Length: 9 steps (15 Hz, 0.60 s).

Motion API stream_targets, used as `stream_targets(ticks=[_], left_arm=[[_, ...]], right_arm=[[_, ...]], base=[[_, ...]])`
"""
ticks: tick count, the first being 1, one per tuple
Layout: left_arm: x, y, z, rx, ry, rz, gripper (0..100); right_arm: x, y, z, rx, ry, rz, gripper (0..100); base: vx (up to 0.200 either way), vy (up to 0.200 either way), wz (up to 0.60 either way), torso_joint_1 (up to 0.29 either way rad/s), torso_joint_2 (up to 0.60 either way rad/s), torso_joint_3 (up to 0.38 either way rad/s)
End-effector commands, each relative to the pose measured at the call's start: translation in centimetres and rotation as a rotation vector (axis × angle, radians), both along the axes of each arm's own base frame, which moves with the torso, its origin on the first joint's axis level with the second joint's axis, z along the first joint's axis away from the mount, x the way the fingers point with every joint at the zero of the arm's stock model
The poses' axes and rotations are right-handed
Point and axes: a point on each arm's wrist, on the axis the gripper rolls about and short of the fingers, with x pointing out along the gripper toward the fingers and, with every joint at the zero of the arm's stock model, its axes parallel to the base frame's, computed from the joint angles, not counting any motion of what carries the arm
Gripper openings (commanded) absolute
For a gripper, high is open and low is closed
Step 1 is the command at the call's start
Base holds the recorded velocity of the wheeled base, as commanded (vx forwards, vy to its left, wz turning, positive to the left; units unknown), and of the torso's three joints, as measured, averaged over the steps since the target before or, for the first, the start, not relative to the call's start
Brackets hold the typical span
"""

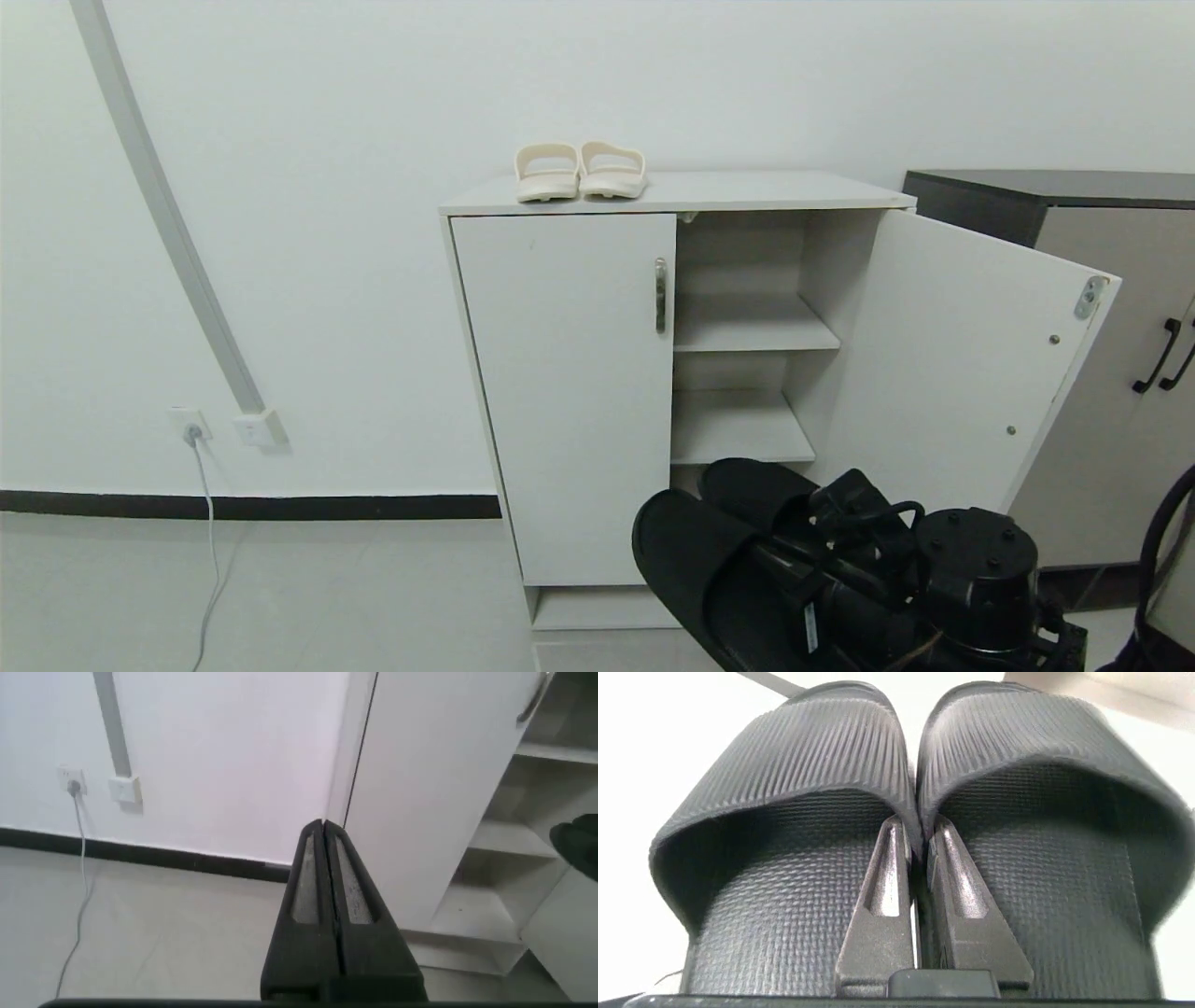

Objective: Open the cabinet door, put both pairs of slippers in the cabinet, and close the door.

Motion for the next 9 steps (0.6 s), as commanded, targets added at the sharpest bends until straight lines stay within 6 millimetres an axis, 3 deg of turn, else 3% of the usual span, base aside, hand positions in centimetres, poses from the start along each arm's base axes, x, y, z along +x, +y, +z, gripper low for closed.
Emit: stream_targets(ticks=[1,3,7,9], left_arm=[[-0.2,-0.1,-0.7,0.051,-0.017,-0.020,0],[-0.1,-0.3,-1.0,0.117,-0.002,-0.133,0],[-0.1,-0.3,-1.0,0.111,-0.002,-0.134,0],[-0.1,-0.3,-1.0,0.108,-0.004,-0.136,0]], right_arm=[[0.0,0.1,-0.1,-0.002,0.002,0.001,0],[0.1,0.2,-0.2,-0.001,0.001,0.003,0],[0.4,1.0,-0.5,-0.006,-0.007,-0.024,0],[2.0,2.9,-0.5,0.020,-0.059,-0.140,0]], base=[[0.000,0.000,0.00,0.000,0.00,0.000],[0.000,0.000,0.00,0.000,0.00,0.000],[0.000,0.000,0.00,0.000,0.00,0.000],[0.000,0.000,0.00,0.000,0.00,0.000]])
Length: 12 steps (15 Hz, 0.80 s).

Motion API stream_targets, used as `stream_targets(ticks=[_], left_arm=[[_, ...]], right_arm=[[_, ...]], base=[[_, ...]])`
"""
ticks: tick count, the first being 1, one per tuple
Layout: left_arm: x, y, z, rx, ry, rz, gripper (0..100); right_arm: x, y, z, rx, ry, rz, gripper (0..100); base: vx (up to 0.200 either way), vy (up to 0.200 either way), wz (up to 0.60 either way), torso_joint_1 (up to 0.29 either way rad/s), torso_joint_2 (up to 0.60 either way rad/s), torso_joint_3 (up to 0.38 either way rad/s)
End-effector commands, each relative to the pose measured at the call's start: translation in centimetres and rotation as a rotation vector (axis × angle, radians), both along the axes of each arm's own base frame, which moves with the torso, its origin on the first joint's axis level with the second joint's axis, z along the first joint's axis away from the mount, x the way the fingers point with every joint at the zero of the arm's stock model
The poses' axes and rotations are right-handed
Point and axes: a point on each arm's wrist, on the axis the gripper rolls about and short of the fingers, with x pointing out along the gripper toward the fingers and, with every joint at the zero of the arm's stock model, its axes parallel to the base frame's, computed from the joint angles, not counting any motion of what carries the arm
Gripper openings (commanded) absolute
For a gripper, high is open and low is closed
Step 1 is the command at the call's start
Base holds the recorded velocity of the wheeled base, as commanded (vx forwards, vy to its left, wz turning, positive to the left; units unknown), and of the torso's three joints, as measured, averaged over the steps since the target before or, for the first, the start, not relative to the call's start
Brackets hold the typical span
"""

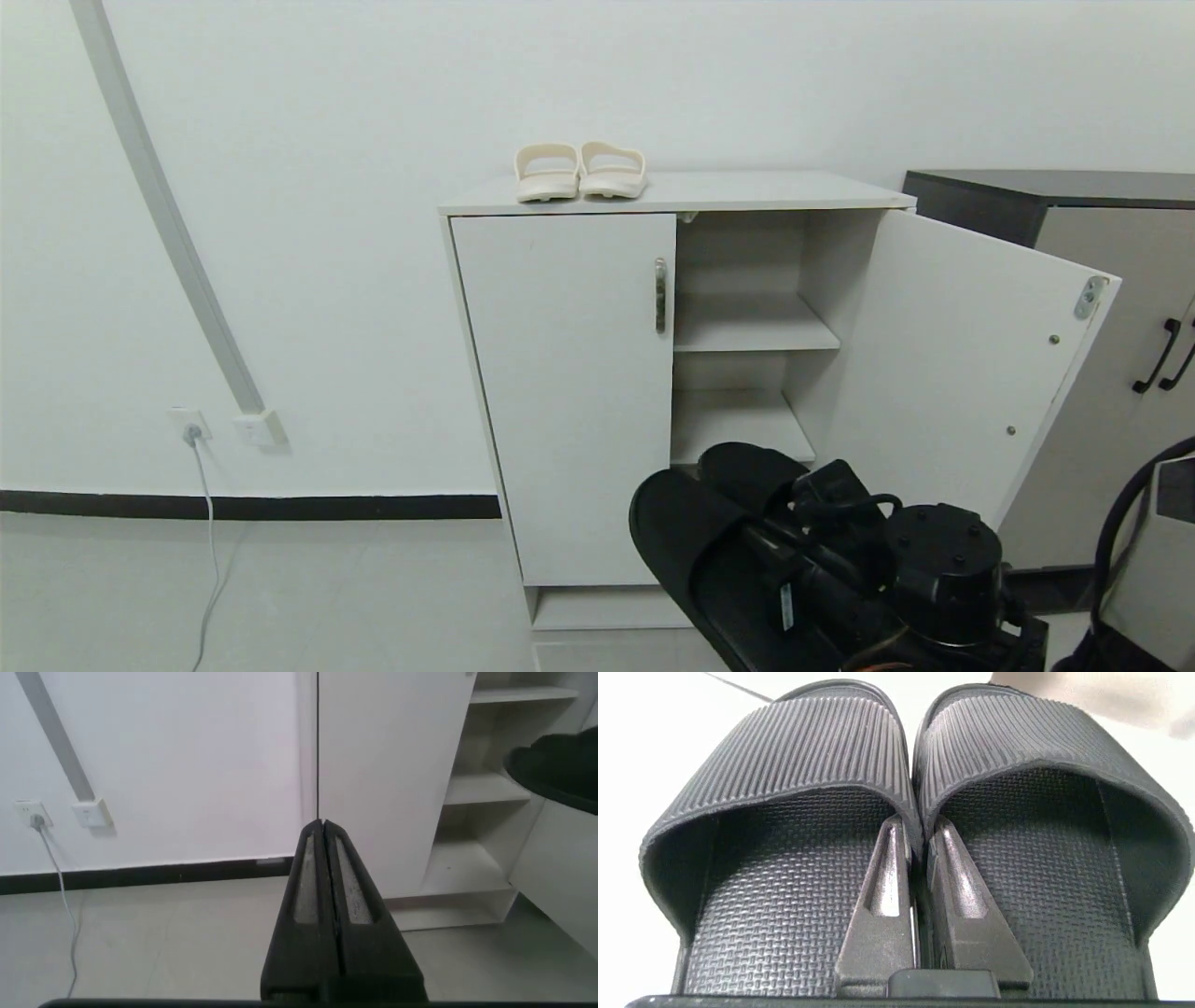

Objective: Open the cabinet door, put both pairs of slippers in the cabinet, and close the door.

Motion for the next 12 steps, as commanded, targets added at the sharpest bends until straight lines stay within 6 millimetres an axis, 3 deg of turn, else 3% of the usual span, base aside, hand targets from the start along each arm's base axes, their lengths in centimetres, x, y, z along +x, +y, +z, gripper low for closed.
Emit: stream_targets(ticks=[1,3,4,8,12], left_arm=[[0.0,0.0,0.0,-0.005,0.003,0.000,0],[0.0,0.0,0.0,-0.010,0.003,-0.003,0],[0.0,0.0,0.0,-0.010,0.003,-0.003,0],[0.0,0.0,0.0,-0.010,0.003,-0.003,0],[0.0,0.0,0.0,-0.010,0.003,-0.005,0]], right_arm=[[0.9,2.0,-0.3,0.023,-0.013,-0.036,0],[1.5,3.2,0.1,0.030,-0.013,-0.090,0],[3.0,4.7,1.4,0.054,-0.019,-0.257,0],[4.4,5.2,1.5,0.053,-0.001,-0.453,0],[4.5,5.2,0.9,0.035,0.003,-0.468,0]], base=[[0.000,0.000,0.00,0.000,0.00,0.000],[0.000,0.000,0.00,0.000,0.00,0.000],[0.000,0.000,0.00,0.000,0.00,0.000],[0.000,0.000,0.00,0.000,0.00,0.000],[0.000,-0.200,0.00,0.008,0.00,0.008]])
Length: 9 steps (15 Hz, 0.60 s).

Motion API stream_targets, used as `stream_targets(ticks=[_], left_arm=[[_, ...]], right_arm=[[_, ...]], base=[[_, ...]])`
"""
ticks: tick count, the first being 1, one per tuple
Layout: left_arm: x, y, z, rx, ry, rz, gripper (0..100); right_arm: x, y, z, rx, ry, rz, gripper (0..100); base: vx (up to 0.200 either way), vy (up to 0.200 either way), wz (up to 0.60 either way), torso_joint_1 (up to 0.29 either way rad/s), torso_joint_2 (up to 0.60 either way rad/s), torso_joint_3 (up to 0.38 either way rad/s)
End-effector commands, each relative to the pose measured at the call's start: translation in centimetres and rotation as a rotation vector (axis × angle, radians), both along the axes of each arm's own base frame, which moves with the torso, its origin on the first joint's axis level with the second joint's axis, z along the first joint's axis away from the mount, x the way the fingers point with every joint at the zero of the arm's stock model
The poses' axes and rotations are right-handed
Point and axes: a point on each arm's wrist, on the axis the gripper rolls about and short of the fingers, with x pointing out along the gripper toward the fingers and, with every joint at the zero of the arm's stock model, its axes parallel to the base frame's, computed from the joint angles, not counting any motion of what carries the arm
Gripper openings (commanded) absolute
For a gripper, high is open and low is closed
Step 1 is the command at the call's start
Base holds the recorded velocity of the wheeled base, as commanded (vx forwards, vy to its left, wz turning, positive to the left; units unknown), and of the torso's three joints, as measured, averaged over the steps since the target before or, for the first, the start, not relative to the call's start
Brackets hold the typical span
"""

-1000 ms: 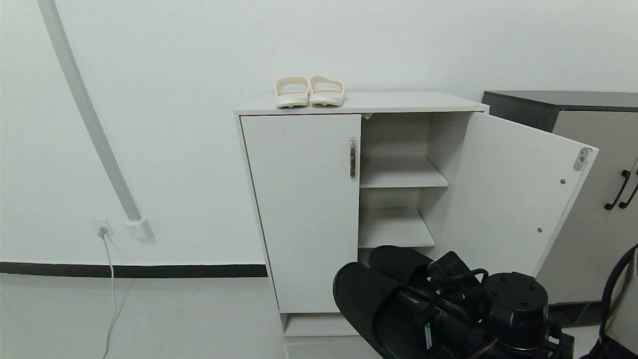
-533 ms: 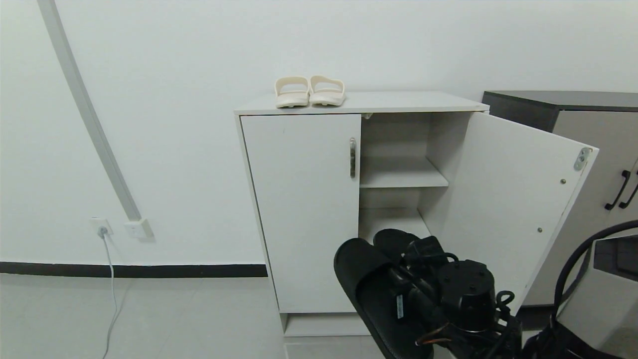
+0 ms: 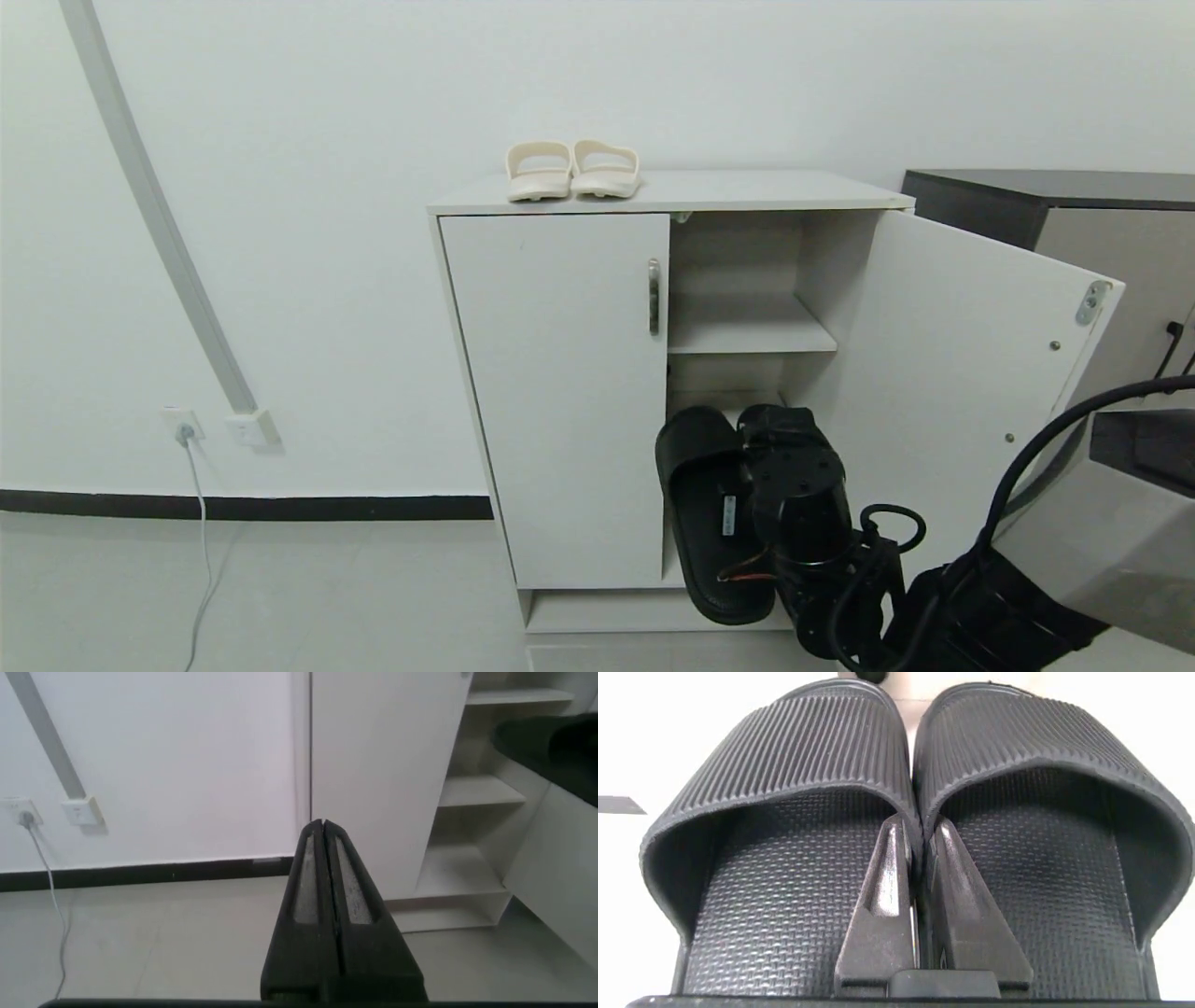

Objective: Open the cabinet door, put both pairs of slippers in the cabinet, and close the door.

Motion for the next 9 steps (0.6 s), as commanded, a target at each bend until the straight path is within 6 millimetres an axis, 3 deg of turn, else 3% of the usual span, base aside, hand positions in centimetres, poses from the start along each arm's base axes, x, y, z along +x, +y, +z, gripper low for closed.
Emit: stream_targets(ticks=[1,3,9], left_arm=[[0.0,0.0,0.0,0.000,0.004,0.001,0],[0.0,0.0,0.0,0.000,0.004,0.000,0],[0.0,0.0,0.0,-0.006,0.004,0.000,0]], right_arm=[[0.0,0.1,-0.3,-0.005,0.004,0.002,0],[0.0,0.1,-0.5,-0.008,0.007,0.003,0],[0.2,0.3,-1.9,-0.019,0.026,0.009,0]], base=[[0.000,-0.200,0.00,0.007,0.00,-0.007],[0.000,-0.200,0.00,0.000,0.00,0.000],[0.000,0.000,0.00,0.000,0.00,0.000]])
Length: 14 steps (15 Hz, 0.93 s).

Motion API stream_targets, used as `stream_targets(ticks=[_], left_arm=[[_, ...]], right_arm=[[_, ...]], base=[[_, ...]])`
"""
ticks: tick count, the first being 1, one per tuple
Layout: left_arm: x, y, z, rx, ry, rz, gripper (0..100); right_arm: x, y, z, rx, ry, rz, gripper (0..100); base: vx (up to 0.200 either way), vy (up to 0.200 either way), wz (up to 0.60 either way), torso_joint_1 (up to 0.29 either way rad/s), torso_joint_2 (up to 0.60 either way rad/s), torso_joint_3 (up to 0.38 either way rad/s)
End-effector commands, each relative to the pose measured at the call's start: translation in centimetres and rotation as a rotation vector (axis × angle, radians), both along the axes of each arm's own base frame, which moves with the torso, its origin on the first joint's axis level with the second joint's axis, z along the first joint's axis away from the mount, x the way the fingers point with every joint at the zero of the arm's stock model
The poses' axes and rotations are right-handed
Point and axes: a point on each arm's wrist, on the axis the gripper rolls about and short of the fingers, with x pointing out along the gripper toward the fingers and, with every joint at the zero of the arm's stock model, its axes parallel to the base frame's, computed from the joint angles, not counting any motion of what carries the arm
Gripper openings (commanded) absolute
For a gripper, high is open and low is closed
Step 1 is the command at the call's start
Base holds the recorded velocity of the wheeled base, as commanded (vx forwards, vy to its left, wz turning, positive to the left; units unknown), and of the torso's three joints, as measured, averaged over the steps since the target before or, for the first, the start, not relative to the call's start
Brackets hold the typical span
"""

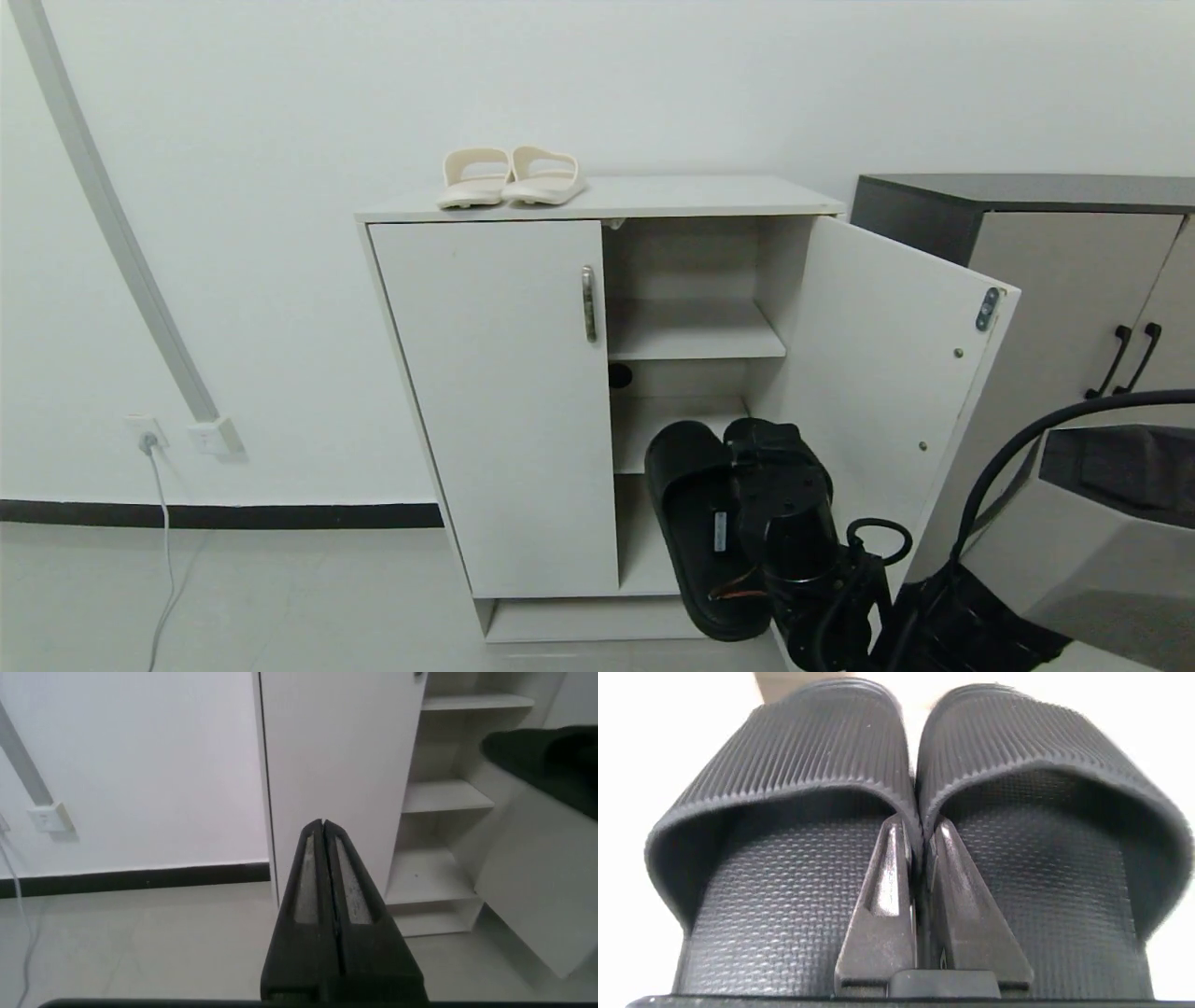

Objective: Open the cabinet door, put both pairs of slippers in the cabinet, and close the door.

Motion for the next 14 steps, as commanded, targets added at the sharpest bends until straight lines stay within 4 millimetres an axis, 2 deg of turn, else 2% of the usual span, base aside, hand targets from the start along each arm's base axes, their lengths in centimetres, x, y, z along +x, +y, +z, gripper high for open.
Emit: stream_targets(ticks=[1,7,14], left_arm=[[0.0,0.0,0.0,0.000,0.003,0.000,0],[0.0,0.0,0.0,0.000,0.003,0.000,0],[0.0,0.0,0.0,0.000,0.003,0.000,0]], right_arm=[[0.0,0.0,-0.4,-0.010,0.010,0.001,0],[0.3,-1.0,-2.3,-0.066,0.056,-0.022,0],[1.4,-2.3,-2.8,-0.095,0.073,-0.061,0]], base=[[0.000,0.000,0.00,0.000,0.00,0.000],[0.000,0.000,0.00,0.002,0.00,-0.008],[0.000,0.000,0.00,0.000,0.00,0.000]])
